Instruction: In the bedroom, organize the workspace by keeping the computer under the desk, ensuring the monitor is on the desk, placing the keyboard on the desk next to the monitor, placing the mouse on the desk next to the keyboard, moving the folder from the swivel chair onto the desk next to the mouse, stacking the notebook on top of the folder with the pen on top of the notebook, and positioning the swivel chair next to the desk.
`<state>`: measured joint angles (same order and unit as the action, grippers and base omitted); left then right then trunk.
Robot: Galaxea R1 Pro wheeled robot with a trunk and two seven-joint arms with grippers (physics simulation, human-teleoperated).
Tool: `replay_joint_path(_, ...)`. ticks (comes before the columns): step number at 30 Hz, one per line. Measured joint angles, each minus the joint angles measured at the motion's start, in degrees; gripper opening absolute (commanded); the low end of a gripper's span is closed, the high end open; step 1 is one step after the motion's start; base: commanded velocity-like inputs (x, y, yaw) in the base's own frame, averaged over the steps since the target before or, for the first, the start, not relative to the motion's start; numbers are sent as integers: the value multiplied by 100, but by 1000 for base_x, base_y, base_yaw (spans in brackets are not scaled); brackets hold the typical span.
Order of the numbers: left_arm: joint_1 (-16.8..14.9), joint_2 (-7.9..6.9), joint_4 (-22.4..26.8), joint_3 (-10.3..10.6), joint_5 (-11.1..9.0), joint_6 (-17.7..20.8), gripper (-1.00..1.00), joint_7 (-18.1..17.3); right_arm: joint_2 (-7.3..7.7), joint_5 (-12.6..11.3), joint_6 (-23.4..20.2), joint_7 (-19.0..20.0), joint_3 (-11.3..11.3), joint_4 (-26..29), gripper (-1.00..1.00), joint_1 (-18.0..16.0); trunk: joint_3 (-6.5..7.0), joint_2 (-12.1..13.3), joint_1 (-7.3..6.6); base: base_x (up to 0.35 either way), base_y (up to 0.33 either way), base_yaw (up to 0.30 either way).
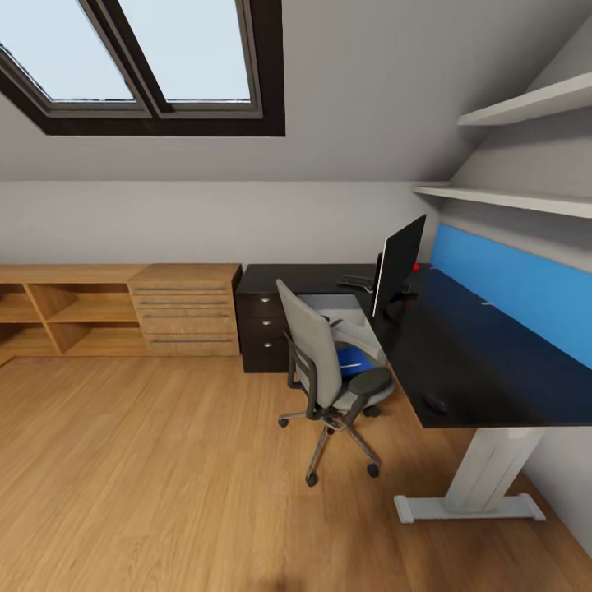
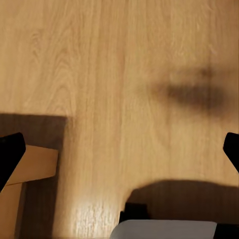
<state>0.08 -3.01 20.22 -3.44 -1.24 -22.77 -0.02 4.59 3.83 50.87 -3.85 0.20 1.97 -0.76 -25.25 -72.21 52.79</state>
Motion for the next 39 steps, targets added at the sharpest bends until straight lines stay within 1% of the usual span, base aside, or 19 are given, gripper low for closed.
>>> replay_joint_path(4, 0, 138, -10, 2, 3, 26, 100, -17, 28, -4, -45, 5, -4, 9, 100, 2, -72, -161, 88, 0, 0, 0)
replay_joint_path(8, 1, 326, -14, 17, 16, 76, 100, -38, 137, -5, -57, 8, -8, 19, 100, 1, -144, -321, 176, 0, 0, 0)
replay_joint_path(11, 0, 377, -21, 18, 16, 93, 100, -14, 157, 4, -65, 7, 4, 8, 100, 1, -198, -441, 242, 0, 0, 0)
replay_joint_path(12, 1, 439, -132, 24, 18, 116, 100, -14, 13, 28, -2, -22, 28, -2, 100, 0, -216, -482, 264, 0, 0, 0)
replay_joint_path(14, 0, 474, -158, 23, 9, 106, 100, 0, -39, -2, 0, -28, -4, -2, 100, 2, -252, -562, 308, 0, 0, 0)
replay_joint_path(15, -1, 475, 27, 6, -209, 106, 100, 23, -63, 3, -22, -18, 10, 29, 100, 2, -269, -602, 330, 0, 0, 0)
replay_joint_path(16, -2, 523, 430, 5, -320, 160, 100, 26, -106, 1, -69, -14, 21, 156, 100, -5, -286, -642, 352, 0, 0, 0)
replay_joint_path(17, -82, 601, 1037, 0, -350, 941, 100, 254, -392, -16, -536, -33, 12, 636, 100, -117, -305, -682, 374, 0, 0, 0)
replay_joint_path(18, -210, 618, 1335, 0, -360, 1408, 100, 435, -631, 13, -1037, -42, 34, 1482, 100, -245, -320, -722, 396, 0, 0, 0)
replay_joint_path(19, -379, 631, 1583, 0, -390, 1878, 100, 626, -701, -11, -1244, -50, 9, 1648, 100, -277, -339, -762, 418, 0, 0, 0)
replay_joint_path(20, -496, 635, 1694, -1, -423, 2097, 100, 711, -756, -11, -1440, -57, 6, 1740, 100, -345, -357, -802, 440, 0, 0, 0)
replay_joint_path(21, -708, 640, 1857, 0, -545, 2397, 100, 831, -833, -10, -1795, -67, 5, 1857, 100, -510, -374, -842, 462, 0, 0, 0)
replay_joint_path(23, -1120, 650, 2076, 5, -940, 2752, 100, 966, -913, -14, -2204, -82, -3, 1901, 100, -874, -410, -922, 506, 0, 0, 0)
replay_joint_path(25, -1350, 668, 2133, 21, -1268, 2922, 100, 1024, -955, -12, -2331, -88, -4, 1732, 100, -1093, -447, -1002, 550, 0, 0, 0)
replay_joint_path(29, -1429, 677, 2037, 35, -1378, 2962, 100, 1032, -963, -16, -2372, -91, -10, 1593, 100, -1168, -520, -1163, 637, 0, 0, 0)
replay_joint_path(33, -1458, 661, 1646, 38, -1411, 2946, 100, 1034, -960, -18, -2387, -92, -12, 1500, 100, -1196, -592, -1323, 725, 0, 0, 0)
replay_joint_path(35, -1463, 661, 1456, 51, -1417, 2765, 100, 1036, -954, -16, -2386, -93, -15, 1363, 100, -1200, -628, -1404, 769, 0, 0, 0)
replay_joint_path(37, -1464, 667, 1400, 67, -1420, 2580, 100, 1040, -943, -15, -2384, -93, -17, 1297, 100, -1201, -664, -1484, 813, 0, 0, 0)
replay_joint_path(39, -1464, 676, 1352, 135, -1398, 2275, 100, 1053, -907, -20, -2382, -94, -22, 1239, 100, -1202, -700, -1564, 857, 0, 0, 0)
